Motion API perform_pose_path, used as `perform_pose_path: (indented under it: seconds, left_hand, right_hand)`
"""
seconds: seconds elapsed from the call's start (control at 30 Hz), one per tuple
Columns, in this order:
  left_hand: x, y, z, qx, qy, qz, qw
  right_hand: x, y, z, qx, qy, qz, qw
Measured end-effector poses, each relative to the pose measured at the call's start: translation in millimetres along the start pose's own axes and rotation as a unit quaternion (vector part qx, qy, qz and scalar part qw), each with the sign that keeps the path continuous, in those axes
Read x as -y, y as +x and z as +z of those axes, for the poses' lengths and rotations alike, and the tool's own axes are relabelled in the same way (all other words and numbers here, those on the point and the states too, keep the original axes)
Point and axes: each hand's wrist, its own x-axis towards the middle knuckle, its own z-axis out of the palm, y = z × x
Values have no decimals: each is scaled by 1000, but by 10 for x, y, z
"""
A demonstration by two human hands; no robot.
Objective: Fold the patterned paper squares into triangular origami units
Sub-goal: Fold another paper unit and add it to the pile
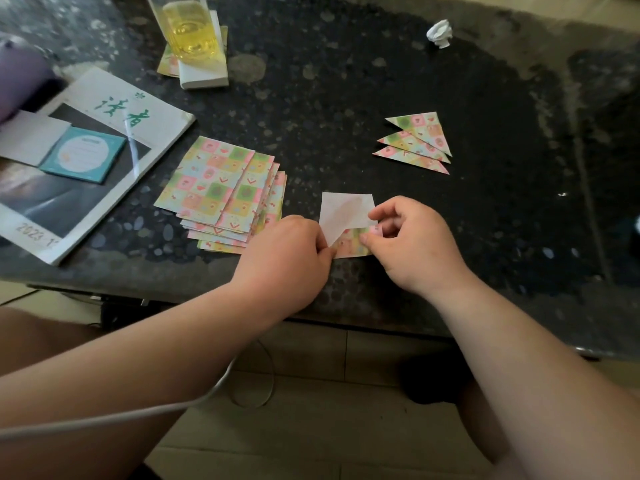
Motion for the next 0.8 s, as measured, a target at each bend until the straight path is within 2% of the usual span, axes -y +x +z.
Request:
perform_pose_path:
  seconds: [0.7,0.8]
  left_hand:
    - [-84,17,-32,28,45,-17,998]
    - [-88,-28,-21,4,58,21,998]
  right_hand:
    - [6,-29,86,-38,-1,10,999]
    - [4,-39,81,-32,-12,5,999]
